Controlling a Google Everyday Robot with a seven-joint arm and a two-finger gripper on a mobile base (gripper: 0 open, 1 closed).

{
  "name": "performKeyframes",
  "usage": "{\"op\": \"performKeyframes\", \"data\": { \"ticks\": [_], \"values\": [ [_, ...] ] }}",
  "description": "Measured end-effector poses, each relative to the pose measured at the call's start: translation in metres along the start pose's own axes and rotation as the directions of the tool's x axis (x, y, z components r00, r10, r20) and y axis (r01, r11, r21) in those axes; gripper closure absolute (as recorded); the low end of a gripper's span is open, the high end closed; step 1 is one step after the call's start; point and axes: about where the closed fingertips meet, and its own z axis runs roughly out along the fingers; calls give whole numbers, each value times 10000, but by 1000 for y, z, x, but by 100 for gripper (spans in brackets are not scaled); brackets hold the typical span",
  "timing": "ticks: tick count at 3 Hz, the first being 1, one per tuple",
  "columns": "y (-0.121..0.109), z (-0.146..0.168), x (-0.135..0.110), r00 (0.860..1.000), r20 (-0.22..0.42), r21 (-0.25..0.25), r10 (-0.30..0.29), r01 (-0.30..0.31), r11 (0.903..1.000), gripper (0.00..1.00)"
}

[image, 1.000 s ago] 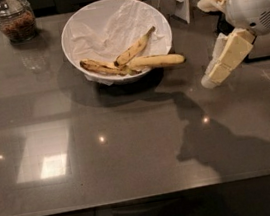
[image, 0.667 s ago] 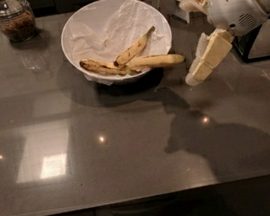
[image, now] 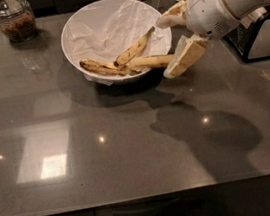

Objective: Pick banana from white bowl

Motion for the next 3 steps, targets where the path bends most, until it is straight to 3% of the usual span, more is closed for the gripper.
{"op": "performKeyframes", "data": {
  "ticks": [1, 3],
  "values": [
    [-3, 16, 8, 9986, -337, -125, -403, 399, 9991, 34],
    [-7, 43, 29, 9942, -909, -374, -567, 535, 9979, 42]
  ]
}}
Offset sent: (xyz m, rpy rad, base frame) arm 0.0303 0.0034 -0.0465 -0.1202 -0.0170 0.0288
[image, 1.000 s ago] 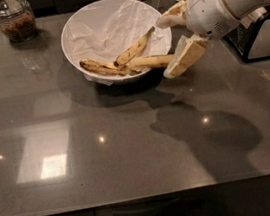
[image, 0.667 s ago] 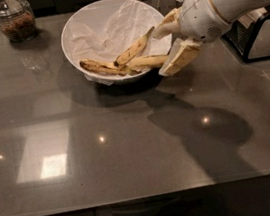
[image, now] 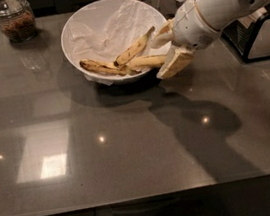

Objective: Pick banana from white bowl

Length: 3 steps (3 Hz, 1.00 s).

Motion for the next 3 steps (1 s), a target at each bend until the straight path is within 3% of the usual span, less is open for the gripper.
{"op": "performKeyframes", "data": {
  "ticks": [2, 3],
  "values": [
    [-3, 7, 8, 9995, -289, -4, 96, -97, 10000, 84],
    [-5, -10, -4, 9992, -314, 217, 231, -225, 9995, 100]
  ]
}}
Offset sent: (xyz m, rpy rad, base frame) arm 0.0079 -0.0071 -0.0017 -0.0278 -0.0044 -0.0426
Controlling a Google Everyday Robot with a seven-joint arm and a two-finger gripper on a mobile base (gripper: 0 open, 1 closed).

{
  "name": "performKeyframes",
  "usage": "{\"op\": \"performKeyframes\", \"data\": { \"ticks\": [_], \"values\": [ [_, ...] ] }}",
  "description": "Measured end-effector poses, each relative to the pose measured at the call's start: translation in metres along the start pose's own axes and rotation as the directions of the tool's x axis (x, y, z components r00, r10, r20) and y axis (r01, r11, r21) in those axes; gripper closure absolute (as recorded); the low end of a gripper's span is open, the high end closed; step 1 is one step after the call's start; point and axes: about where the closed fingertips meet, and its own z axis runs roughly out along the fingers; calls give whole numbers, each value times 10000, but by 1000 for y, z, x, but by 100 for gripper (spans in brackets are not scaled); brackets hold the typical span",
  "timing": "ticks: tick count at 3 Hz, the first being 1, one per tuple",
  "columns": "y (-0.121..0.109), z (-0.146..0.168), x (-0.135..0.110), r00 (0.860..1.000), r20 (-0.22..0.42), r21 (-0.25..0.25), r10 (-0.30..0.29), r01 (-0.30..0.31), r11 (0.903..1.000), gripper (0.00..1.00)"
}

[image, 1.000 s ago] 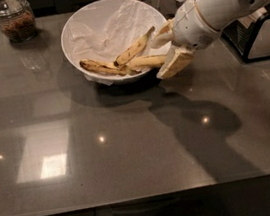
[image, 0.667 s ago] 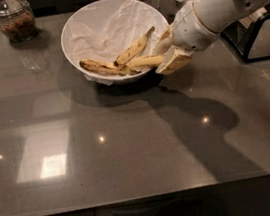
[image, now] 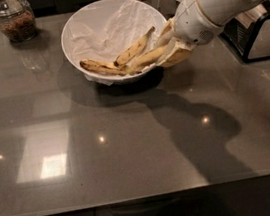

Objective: Pick banana from white bowl

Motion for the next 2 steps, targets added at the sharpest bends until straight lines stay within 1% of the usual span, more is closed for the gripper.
{"op": "performKeyframes", "data": {
  "ticks": [1, 2],
  "values": [
    [0, -27, -11, 9989, 357, 162, 310, -316, 9994, 100],
    [0, -55, -13, 9862, 1460, 250, 781, -826, 9963, 100]
  ]
}}
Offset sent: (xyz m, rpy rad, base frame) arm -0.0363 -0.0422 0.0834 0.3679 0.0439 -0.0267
